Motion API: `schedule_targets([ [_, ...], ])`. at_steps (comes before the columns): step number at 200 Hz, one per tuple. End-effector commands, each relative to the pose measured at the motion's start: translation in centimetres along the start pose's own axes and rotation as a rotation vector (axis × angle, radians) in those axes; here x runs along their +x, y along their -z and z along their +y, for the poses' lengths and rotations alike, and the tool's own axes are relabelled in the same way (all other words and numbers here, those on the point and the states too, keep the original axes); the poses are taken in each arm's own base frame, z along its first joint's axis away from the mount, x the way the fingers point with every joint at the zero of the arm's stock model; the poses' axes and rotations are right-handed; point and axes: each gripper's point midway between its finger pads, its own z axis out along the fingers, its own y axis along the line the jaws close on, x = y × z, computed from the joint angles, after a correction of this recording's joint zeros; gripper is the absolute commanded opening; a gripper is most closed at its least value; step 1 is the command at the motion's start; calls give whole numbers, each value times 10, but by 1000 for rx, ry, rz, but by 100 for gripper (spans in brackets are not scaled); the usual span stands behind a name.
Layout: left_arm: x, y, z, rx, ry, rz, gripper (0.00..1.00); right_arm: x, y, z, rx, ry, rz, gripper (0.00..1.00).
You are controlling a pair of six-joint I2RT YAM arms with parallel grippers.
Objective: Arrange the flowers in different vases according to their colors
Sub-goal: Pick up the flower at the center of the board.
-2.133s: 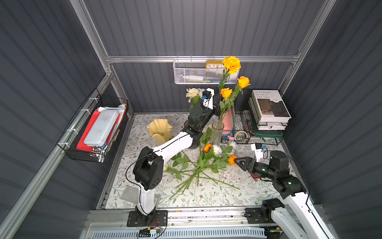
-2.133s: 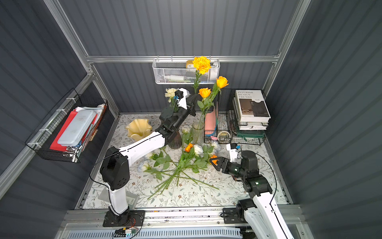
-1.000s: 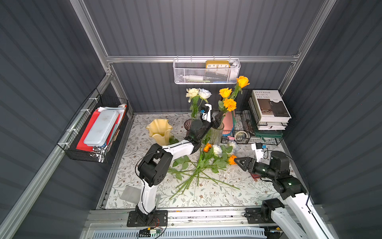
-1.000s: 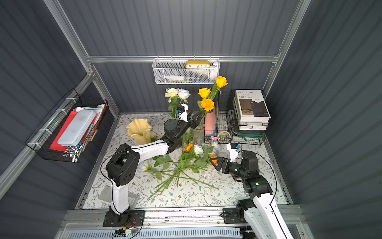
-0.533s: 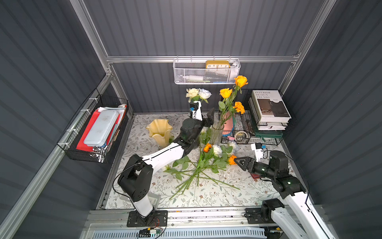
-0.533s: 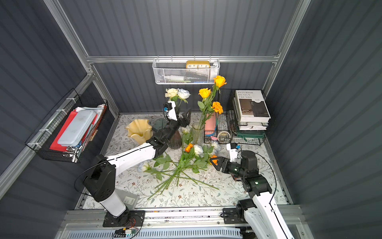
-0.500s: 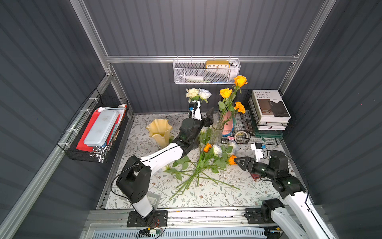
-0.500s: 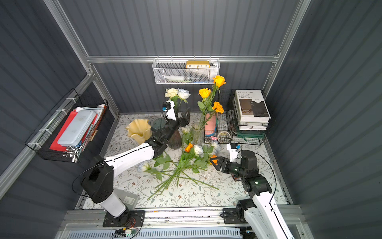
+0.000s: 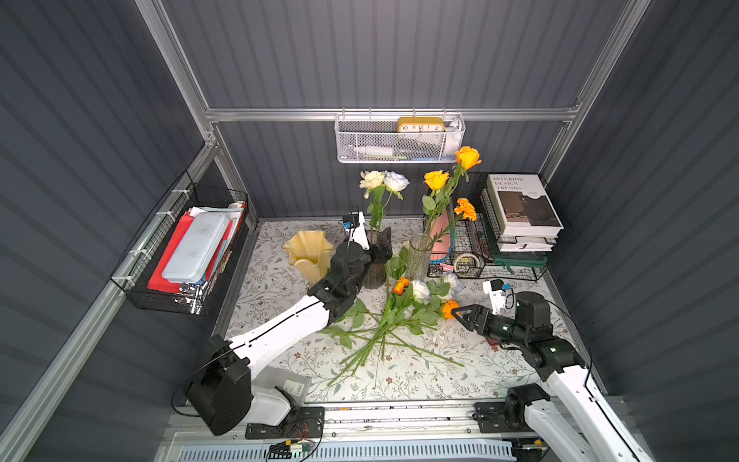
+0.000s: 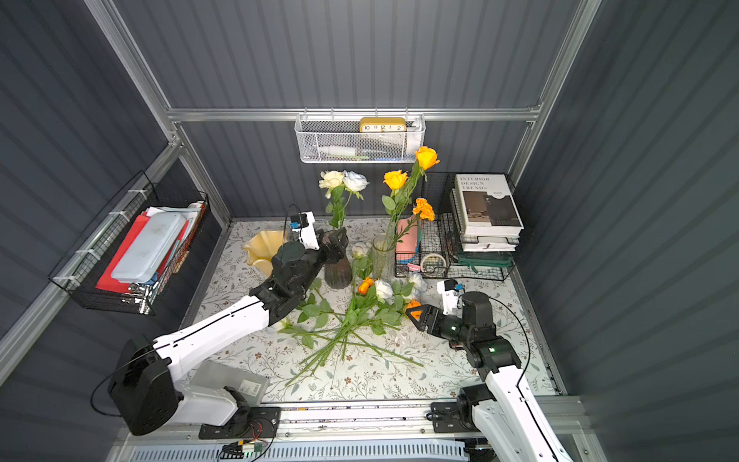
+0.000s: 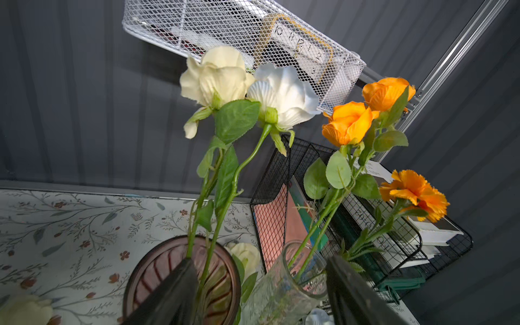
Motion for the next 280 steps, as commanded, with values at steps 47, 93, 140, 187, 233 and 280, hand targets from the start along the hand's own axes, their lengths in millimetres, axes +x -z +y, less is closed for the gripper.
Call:
schedule_targets([
  [47,157,72,-54,88,-31,508,73,6,-15,-32,109,-80,42,72],
  [93,201,98,-57,159,-59,639,61,8,-19,-36,118,-92,62,71],
  [140,259,99,-59,149,-111,796,58,12,-19,-40,129,-91,61,71],
  [187,282,92,-47,71,-102,845,55,11,-20,-40,124,-89,57,71],
  [233,311,83,-31,-33,-179,914,53,11,-21,-39,114,-88,64,72],
  [280,301,81,-23,-91,-176,884,53,12,-21,-40,113,-89,62,72],
])
